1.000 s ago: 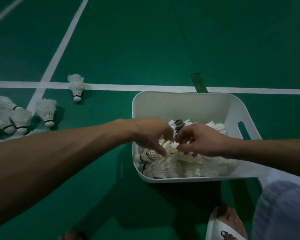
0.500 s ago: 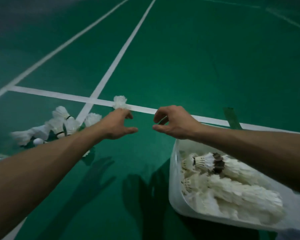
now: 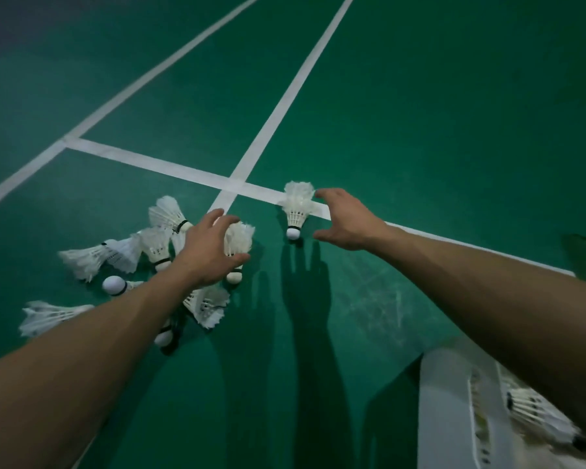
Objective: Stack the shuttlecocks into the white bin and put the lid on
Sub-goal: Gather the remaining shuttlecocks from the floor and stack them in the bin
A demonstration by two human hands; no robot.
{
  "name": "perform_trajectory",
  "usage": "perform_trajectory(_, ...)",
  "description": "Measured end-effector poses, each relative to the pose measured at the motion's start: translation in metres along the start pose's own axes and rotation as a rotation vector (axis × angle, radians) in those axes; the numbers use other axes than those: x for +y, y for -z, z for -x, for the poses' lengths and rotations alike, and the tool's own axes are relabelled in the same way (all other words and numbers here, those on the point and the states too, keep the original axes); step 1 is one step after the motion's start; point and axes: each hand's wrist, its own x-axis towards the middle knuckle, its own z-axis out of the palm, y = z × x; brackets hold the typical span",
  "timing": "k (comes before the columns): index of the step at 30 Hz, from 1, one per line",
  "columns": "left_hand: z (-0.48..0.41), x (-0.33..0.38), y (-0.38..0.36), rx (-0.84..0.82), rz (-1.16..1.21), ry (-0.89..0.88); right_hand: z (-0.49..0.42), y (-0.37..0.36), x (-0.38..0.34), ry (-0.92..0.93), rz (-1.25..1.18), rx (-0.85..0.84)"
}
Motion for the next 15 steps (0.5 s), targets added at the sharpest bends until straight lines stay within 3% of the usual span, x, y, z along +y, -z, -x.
perform_trajectory(5,-0.019,-0.003,-0.008,-0.169,0.036,-0.104,-0.052,-0.014,0.005,0.032,0.049,0.004)
perform_trajectory(12,-0.003,-0.007,-0.012,-0.190,0.120,-0.060,-0.079,-0.033,0.010,0.051,0.054,-0.099)
perform_trajectory(15,0.005,-0.005,-0.015,-0.143,0.197,-0.016,-0.070,-0.040,0.009,-0.025,-0.020,-0.003)
